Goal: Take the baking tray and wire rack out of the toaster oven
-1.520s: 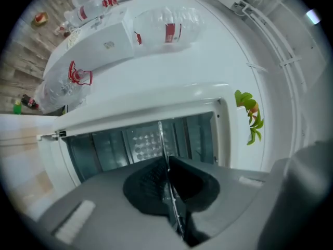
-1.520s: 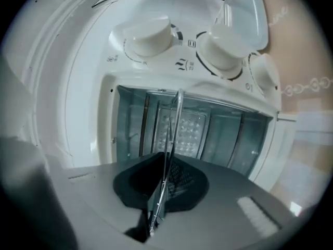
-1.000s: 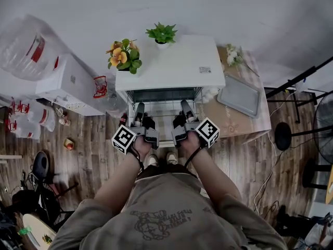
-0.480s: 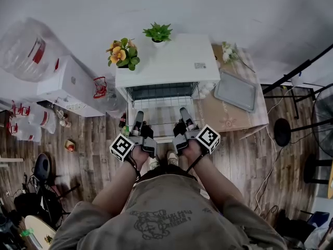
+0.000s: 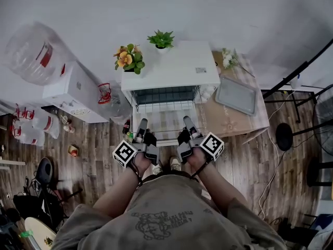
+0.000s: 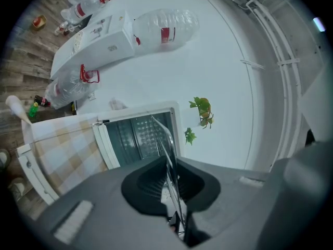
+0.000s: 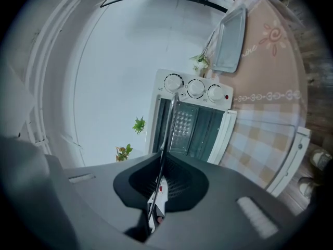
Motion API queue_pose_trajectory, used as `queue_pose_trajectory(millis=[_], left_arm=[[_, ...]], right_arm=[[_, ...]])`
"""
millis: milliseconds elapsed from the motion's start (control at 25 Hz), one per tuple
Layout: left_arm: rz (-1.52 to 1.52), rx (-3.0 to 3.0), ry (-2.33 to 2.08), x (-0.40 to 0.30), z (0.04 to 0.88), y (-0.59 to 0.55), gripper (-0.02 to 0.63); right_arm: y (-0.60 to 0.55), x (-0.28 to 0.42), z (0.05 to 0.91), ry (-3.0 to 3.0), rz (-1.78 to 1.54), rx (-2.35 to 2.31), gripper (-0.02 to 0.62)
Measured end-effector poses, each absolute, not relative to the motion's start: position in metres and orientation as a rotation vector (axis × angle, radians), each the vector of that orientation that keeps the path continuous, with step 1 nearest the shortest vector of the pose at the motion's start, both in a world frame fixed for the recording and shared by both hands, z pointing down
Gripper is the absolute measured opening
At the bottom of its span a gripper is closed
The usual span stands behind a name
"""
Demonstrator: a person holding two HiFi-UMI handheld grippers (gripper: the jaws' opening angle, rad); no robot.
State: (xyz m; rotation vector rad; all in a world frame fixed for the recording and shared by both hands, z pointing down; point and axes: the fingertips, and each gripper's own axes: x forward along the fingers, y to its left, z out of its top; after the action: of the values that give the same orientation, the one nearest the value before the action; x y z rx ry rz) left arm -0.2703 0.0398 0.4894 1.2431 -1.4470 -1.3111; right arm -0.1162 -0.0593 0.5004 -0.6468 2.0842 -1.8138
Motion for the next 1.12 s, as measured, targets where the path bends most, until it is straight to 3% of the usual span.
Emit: queue_pose_trajectory(millis=[720, 1120], left_arm=[[-1.249, 1.281, -1.382, -0.247, 0.489, 0.065, 0.008], [-1.177, 1.362, -1.211, -0.197, 0.480, 0.045, 0.011]], right_arm=[[-0.024, -0.086, 0.498, 2.045, -1.838, -0.675, 0.026], [-0.024, -0.035, 0.499, 1.954, -1.785, -0.788, 0.026]])
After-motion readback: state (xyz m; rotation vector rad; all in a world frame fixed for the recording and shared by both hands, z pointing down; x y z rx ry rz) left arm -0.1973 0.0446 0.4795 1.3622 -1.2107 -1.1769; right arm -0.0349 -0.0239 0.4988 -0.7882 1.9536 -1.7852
